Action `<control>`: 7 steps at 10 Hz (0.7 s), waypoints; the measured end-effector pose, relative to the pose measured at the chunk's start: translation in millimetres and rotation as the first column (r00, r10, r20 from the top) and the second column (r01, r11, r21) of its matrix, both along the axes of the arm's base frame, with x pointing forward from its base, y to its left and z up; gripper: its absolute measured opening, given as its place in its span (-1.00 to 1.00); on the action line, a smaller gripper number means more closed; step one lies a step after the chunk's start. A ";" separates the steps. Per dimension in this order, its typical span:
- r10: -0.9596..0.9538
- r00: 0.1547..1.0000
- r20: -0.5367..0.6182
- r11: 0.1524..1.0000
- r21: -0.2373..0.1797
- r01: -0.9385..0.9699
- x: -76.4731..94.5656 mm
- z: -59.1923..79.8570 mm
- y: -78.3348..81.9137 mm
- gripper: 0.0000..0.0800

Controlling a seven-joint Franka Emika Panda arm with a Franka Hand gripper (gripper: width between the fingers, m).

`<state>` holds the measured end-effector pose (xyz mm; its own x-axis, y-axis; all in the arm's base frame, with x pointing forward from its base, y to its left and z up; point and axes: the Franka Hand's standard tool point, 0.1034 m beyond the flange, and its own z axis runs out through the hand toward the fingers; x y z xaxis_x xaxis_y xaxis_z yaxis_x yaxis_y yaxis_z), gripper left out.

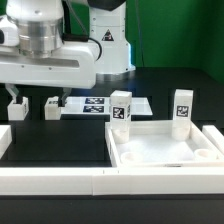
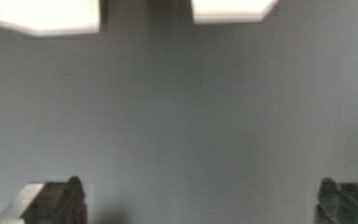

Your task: Assemble square table

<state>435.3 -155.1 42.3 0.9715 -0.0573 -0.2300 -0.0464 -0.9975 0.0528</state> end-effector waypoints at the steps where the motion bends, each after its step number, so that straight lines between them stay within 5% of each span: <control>1: -0.028 0.999 -0.017 1.000 0.008 0.028 -11.6 -5.2 2.0 0.62; 4: -0.023 0.999 -0.030 1.000 0.011 0.023 -10.8 -5.5 5.8 0.62; 7: -0.017 0.972 -0.235 0.998 0.057 0.031 -16.8 -8.9 14.0 0.62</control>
Offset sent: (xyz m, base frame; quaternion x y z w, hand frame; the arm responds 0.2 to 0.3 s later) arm 0.0000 0.0000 0.0000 0.0000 0.0000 0.0000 1.0000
